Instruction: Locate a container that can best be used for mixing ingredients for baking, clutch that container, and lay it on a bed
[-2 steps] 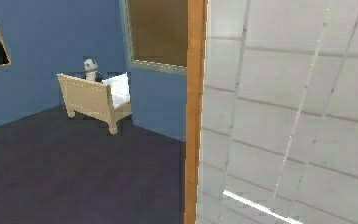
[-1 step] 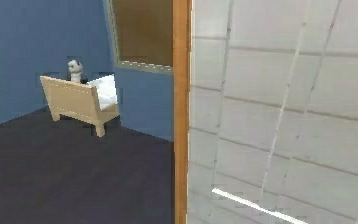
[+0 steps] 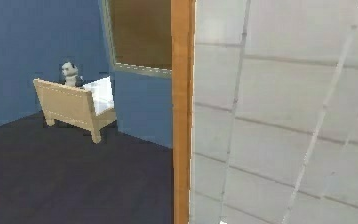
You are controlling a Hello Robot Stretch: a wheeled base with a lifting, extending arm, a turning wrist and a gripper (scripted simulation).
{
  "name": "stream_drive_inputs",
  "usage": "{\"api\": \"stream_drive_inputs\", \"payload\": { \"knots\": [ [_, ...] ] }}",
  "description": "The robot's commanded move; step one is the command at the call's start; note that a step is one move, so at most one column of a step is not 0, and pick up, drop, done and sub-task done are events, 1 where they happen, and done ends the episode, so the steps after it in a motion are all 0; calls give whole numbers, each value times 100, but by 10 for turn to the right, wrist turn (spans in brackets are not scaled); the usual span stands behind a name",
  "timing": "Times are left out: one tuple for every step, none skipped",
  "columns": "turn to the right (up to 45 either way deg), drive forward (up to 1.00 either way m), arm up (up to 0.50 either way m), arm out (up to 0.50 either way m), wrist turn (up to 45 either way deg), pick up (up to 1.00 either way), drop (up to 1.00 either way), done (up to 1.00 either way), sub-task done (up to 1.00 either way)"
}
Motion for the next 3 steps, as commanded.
{"api": "stream_drive_inputs", "payload": {
  "knots": [
    [-450, 0, 0, 0, 0, 0, 0, 0, 0],
    [-450, 0, 0, 0, 0, 0, 0, 0, 0],
    [0, 25, 0, 0, 0, 0, 0, 0, 0]
  ]
}}
